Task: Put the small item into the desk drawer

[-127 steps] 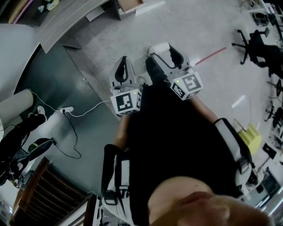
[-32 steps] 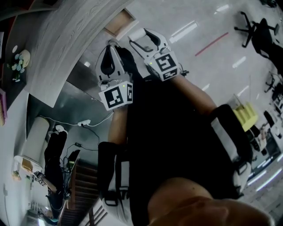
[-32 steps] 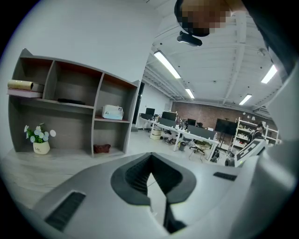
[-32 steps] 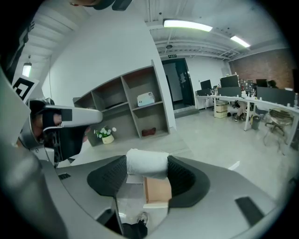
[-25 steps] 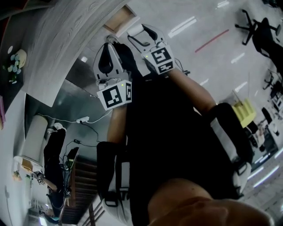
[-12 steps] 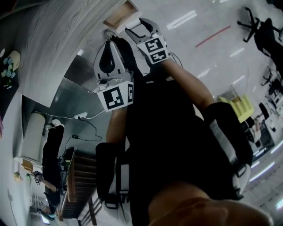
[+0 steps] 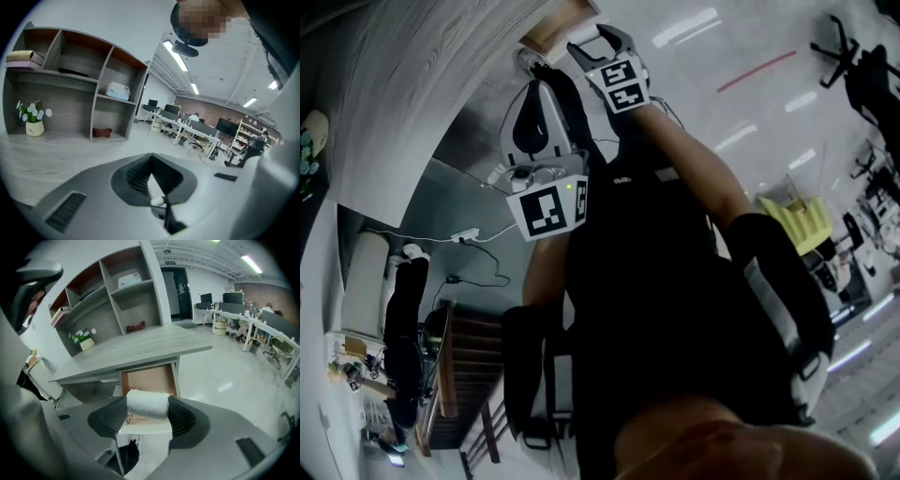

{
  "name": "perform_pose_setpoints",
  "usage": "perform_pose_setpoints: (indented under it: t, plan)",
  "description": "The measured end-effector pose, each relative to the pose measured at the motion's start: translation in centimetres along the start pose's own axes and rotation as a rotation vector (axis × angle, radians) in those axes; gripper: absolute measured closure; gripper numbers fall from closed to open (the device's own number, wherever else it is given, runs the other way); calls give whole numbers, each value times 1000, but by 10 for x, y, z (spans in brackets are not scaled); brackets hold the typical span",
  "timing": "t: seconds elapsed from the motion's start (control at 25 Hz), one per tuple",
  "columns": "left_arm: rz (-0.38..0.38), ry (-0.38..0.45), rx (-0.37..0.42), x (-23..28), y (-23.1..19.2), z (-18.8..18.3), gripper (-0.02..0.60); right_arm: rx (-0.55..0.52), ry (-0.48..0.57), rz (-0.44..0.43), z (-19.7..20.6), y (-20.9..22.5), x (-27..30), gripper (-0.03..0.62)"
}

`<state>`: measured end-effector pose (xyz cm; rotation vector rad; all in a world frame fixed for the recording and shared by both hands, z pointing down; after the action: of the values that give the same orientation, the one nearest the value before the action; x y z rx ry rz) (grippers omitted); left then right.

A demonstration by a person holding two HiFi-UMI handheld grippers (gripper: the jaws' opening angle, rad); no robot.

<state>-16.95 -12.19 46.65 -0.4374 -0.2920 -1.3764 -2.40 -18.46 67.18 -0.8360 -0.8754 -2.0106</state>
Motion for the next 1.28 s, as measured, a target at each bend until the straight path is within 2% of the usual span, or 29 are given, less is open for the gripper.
perform_pose_setpoints:
  t: [0.28, 0.68, 1.28]
  plan:
    - [2, -24, -4, 9, -6, 13, 583, -28, -79, 15, 22, 12, 41, 327]
    - [-1, -69, -22, 19, -20, 33, 583, -29, -154, 24, 32, 25, 87, 327]
    - [-8, -96, -63, 18, -27, 55, 583, -77, -272, 56, 43, 34, 120, 327]
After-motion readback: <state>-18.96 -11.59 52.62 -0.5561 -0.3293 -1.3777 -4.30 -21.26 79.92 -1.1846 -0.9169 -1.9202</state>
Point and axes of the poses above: the fingertips, and each gripper's own axes: x forward along the fingers, y to its right, z out of its underside, the point moved 9 cm from there along -x, backward along the fingers, and after that the axes turned 10 degrees about x, right-handed, at the moved point
